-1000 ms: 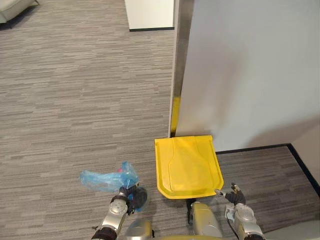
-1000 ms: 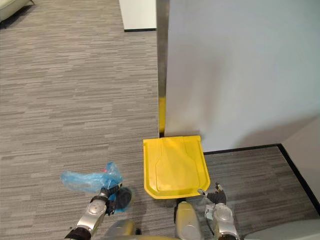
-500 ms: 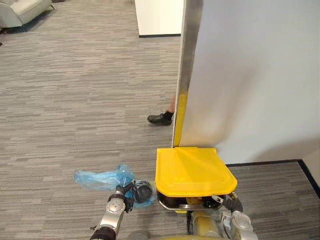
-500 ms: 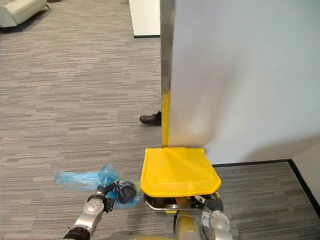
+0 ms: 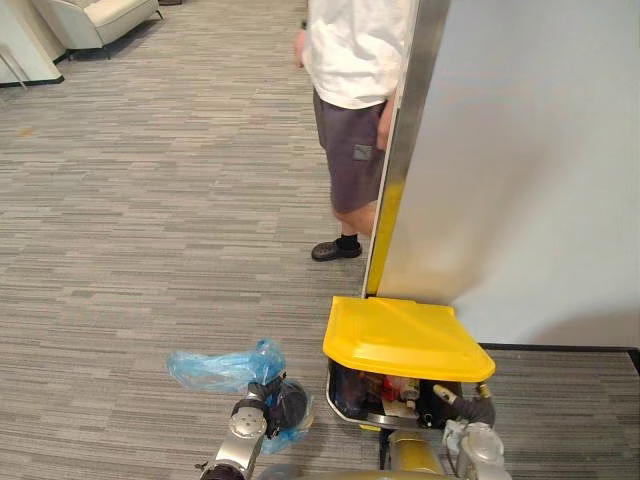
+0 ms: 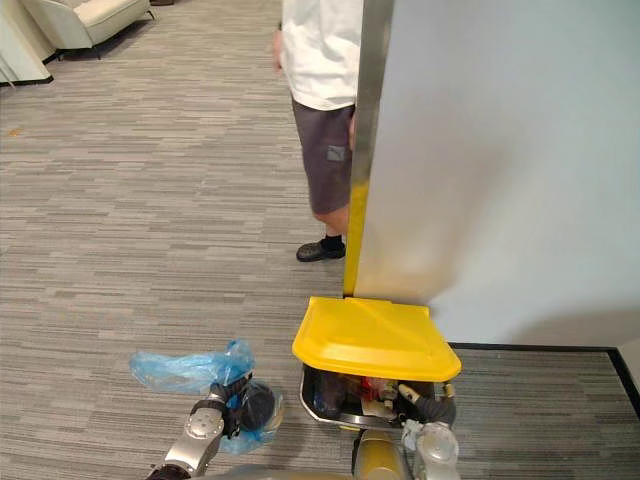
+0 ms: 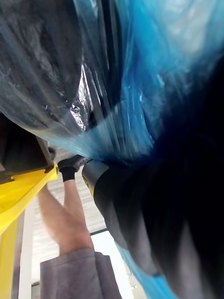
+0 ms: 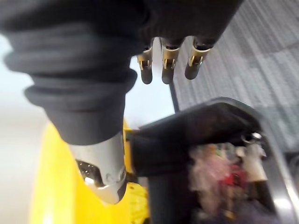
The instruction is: Gather rubbish on tea table into small bin, then transfer packed bag to large trash can.
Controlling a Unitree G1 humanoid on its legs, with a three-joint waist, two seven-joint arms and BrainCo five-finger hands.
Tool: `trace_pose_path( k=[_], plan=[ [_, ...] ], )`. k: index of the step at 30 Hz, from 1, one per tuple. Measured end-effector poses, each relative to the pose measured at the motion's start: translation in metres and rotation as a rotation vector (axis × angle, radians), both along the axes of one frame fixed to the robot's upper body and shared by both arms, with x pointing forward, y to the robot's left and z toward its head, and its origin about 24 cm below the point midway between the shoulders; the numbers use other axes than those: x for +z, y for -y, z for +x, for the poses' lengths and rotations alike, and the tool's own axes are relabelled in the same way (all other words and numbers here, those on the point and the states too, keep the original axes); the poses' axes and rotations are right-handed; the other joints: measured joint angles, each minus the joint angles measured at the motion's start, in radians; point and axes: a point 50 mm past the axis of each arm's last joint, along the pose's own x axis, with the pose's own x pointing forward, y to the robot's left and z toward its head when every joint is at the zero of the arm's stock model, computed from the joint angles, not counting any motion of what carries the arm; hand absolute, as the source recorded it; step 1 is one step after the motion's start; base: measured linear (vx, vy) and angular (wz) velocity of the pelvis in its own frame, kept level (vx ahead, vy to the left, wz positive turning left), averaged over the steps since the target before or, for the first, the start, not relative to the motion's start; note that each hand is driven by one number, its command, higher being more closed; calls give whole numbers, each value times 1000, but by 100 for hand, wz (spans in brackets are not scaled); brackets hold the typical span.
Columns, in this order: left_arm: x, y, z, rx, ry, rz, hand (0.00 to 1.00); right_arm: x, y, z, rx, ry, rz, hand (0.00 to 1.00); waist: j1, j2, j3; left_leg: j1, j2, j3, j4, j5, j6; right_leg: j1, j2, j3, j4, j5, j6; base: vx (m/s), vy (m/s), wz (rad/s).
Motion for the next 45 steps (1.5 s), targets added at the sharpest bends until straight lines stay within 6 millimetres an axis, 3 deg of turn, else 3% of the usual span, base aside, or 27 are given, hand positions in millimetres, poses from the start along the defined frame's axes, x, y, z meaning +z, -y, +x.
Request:
trace_pose_path(
  k=[4, 8, 14, 17, 20, 26, 27, 29, 31, 35, 40, 45],
  plan=[
    [2, 2, -4, -10, 13, -1, 100, 16, 16, -2, -107, 94, -32, 0, -3, -6, -3, -1, 2, 23, -1, 6, -3, 0, 1, 2, 0, 11, -9, 65, 3, -3],
    [5, 1, -2, -12, 30, 1, 100, 9, 17, -9, -146, 87, 38, 0, -4, -17, -8, 0, 4, 34, -1, 10, -6, 3, 2, 5, -5, 13, -13, 12, 0, -1],
    [7, -6, -1, -30, 37, 21, 100, -26, -7, -26, -98, -59, 217, 0, -2, -34, -8, -15, 17, 37, -1, 10, -7, -9, 11, -2, -12, 15, -16, -44, -35, 2],
    [7, -4, -1, -48, 36, 20, 100, -33, -20, -22, -33, -99, 268, 0, -1, -34, 4, -38, 16, 33, 2, 13, -13, -29, 8, -6, -9, 16, -17, -66, -44, 7],
    [8, 0, 2, -76, 40, 10, 100, -29, -31, -1, 58, -72, 284, 0, -2, -26, 34, -63, 12, 20, 17, 15, -15, -40, 1, -16, -3, 16, -17, -52, -34, 17],
    [25, 6, 17, -108, 132, 0, 100, 5, -59, 71, 284, 77, 230, 0, 3, -17, 112, -196, -2, 24, 162, 14, -16, -78, -30, -59, 27, 16, -13, -50, 0, 31],
    [31, 7, 21, -119, 162, 0, 100, 21, -66, 90, 352, 135, 197, 0, 6, -17, 130, -215, -1, 26, 192, 14, -17, -78, -34, -69, 33, 16, -14, -45, -1, 34],
    [37, 8, 26, -126, 199, -1, 100, 39, -74, 109, 422, 206, 152, 0, 6, -15, 149, -231, 0, 28, 213, 11, -20, -78, -38, -80, 38, 19, -18, -36, -5, 22],
    [46, 8, 31, -138, 246, 4, 100, 73, -87, 138, 513, 325, 76, 0, 8, -14, 175, -241, 6, 35, 231, 0, -21, -83, -36, -82, 47, 17, -19, -58, -2, 6],
    [53, 6, 35, -139, 282, 15, 100, 99, -88, 161, 564, 398, -16, 0, 13, -7, 195, -261, 17, 53, 254, -31, -13, -102, -18, -56, 58, 16, -18, -56, 4, -5],
    [55, 3, 37, -150, 291, 13, 100, 122, -75, 177, 590, 438, -121, 0, 8, 1, 211, -262, 17, 61, 260, -37, -8, -103, -14, -44, 55, 28, -35, -10, 1, -4],
    [65, 9, 41, -170, 344, -6, 100, 156, -60, 192, 593, 533, -216, 0, 4, 13, 221, -263, 20, 65, 260, -37, -8, -106, -9, -38, 55, 35, -46, 2, -8, -2]
  ],
)
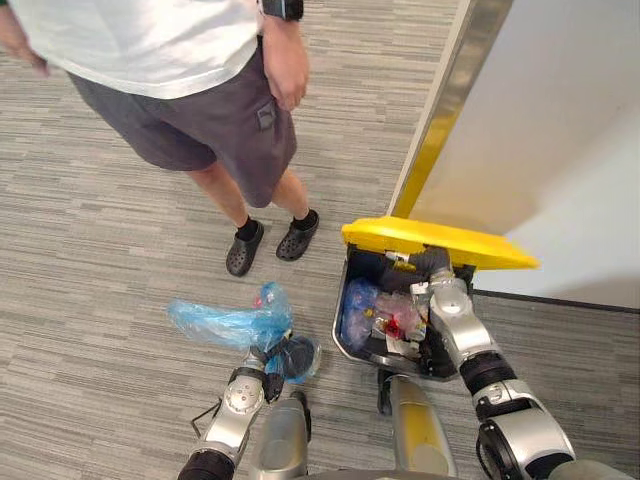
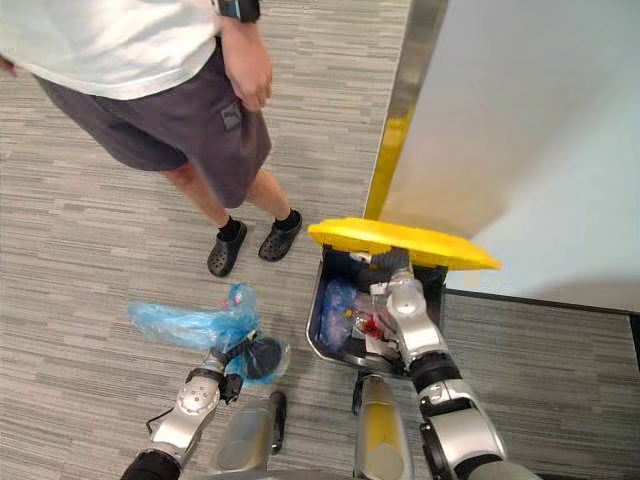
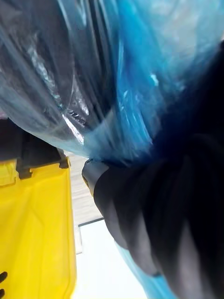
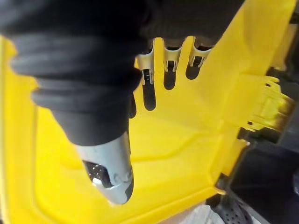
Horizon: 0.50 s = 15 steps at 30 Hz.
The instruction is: Gather rubbish on tea table into small bin, then transfer packed bag to large trash can.
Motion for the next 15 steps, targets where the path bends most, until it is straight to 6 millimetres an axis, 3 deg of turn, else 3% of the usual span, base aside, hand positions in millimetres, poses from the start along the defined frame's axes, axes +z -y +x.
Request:
trace_pose_path(
  k=[4, 15],
  plan=[
    [6, 7, 0, -23, 28, -24, 100, 12, 5, 5, -3, 36, -21, 0, -1, 0, 0, 1, 3, 7, 3, 0, 0, 1, 7, 9, -9, 13, -13, -33, -11, -7],
    [43, 38, 5, -170, 191, -103, 100, 13, 12, 5, -12, 29, -42, 0, -8, 1, 1, 20, 0, 12, 20, 0, 1, 23, 7, 18, -11, 24, -6, -43, -10, -2]
  ],
)
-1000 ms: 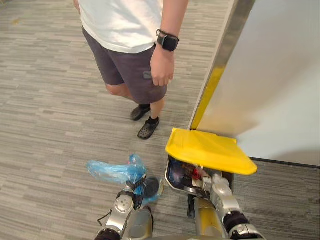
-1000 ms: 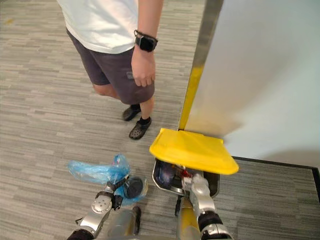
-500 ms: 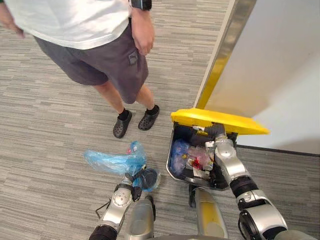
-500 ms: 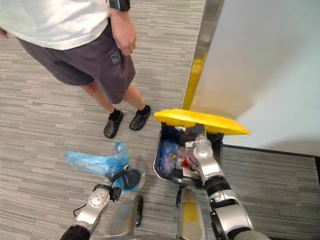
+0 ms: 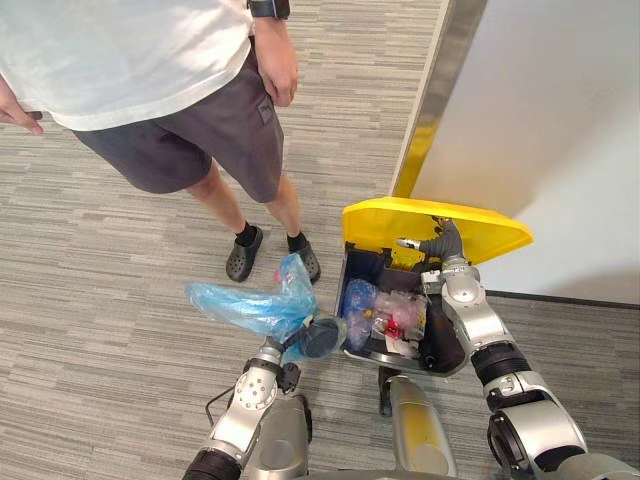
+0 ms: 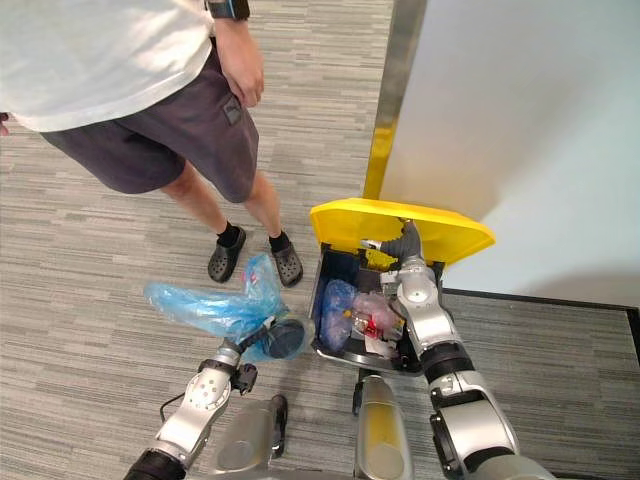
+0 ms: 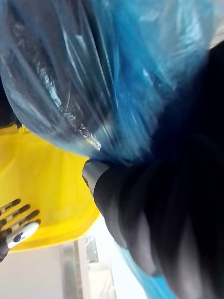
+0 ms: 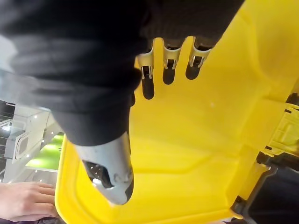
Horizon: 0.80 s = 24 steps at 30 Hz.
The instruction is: Gather rubbish on tea table into small bin, then transfer packed bag to large trash can.
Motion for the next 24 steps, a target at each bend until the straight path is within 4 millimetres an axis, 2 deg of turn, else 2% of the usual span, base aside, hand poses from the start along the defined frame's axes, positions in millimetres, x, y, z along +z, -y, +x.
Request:
trace_pose_path(
  k=[7, 13, 16, 20, 24],
  plan=[
    [25, 31, -3, -162, 97, -63, 100, 2, 0, 1, 22, -2, -8, 0, -18, 0, 0, 20, -3, 14, -5, 0, 0, 8, 0, 15, 2, 1, 2, -10, -5, -6],
    [49, 75, 6, -359, 194, -71, 100, 17, -8, 14, 88, 13, -79, 0, -31, 0, 0, 44, -3, 53, -4, -2, 5, 15, 9, 54, -6, 21, 7, -38, 3, -19],
    [56, 88, 14, -395, 219, -68, 100, 19, -19, 17, 134, 10, -110, 0, -39, 0, 0, 52, -2, 65, -3, -3, 6, 18, 16, 69, -16, 32, 14, -61, 0, -18],
    [49, 104, 30, -434, 188, 11, 100, 28, -30, 24, 182, 24, -138, 0, -50, -3, 3, 52, -1, 82, 8, -6, 10, 16, 20, 85, -22, 45, 14, -64, -1, -13],
    [57, 112, 55, -423, 207, 87, 100, 57, -45, 34, 226, 103, -172, 0, -53, -13, 47, -7, 15, 96, 78, -29, 18, -24, 35, 102, -19, 64, 26, -93, -1, -13]
  ],
)
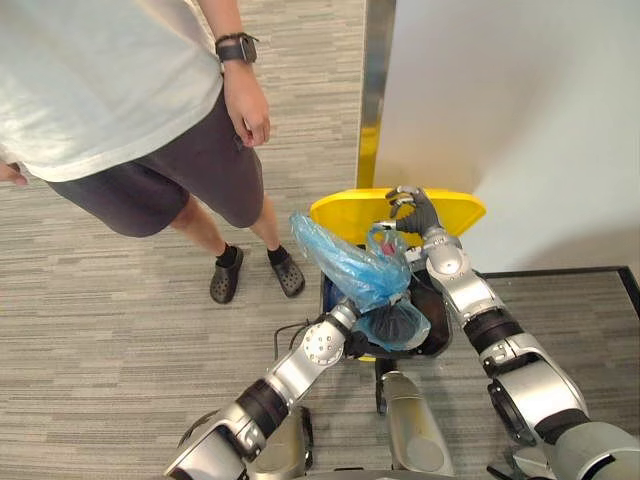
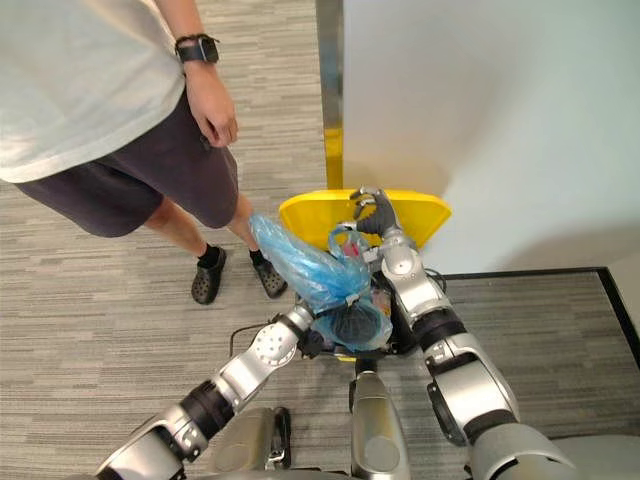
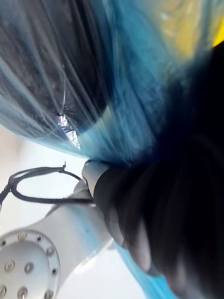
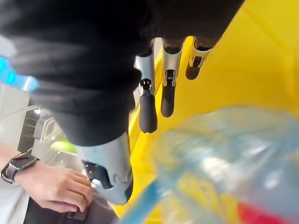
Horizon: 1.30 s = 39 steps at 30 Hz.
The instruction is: Gather rubbish on tea table into small bin, then transfer packed bag to large trash can.
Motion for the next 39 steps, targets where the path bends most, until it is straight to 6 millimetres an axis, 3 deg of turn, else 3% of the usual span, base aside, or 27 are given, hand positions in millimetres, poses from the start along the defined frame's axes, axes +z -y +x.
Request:
trace_pose_path(
  k=[3, 10, 16, 24, 25, 39],
  plan=[
    [10, 2, 18, 21, 46, 57, 100, 27, -8, 7, 23, 71, -4, 0, -4, -10, 45, -62, 7, 2, 60, -17, 7, -51, 2, 11, 23, 9, 8, -118, -1, -9],
    [6, 2, 39, 85, 15, 158, 100, 58, -27, 9, 74, 178, -4, 0, -8, -16, 64, -211, 22, 3, 168, -48, 8, -184, 6, 19, 84, 21, 7, -41, 9, -3],
    [35, 3, 64, 161, 51, 146, 100, 91, -50, -6, 149, 337, 85, 0, -26, -20, 87, -366, 48, -13, 295, -94, 9, -323, 20, 7, 174, -2, 7, -32, 3, 0],
    [72, -4, 85, 278, 106, 70, 100, 113, -87, -33, 285, 463, 189, 0, -25, -28, 101, -479, 97, -5, 373, -121, -1, -435, 56, 2, 218, -4, 1, 14, -31, -9],
    [76, -5, 86, 284, 112, 61, 0, 114, -90, -37, 301, 478, 205, 0, -24, -30, 104, -487, 106, 1, 384, -124, -2, -447, 60, 3, 226, -4, 0, 57, -12, -9],
    [79, -13, 91, 332, 126, 114, 0, 116, -96, -49, 334, 529, 228, 0, -20, -35, 115, -501, 124, 13, 413, -150, 7, -464, 73, 13, 238, -13, -12, 47, -7, -5]
  ],
)
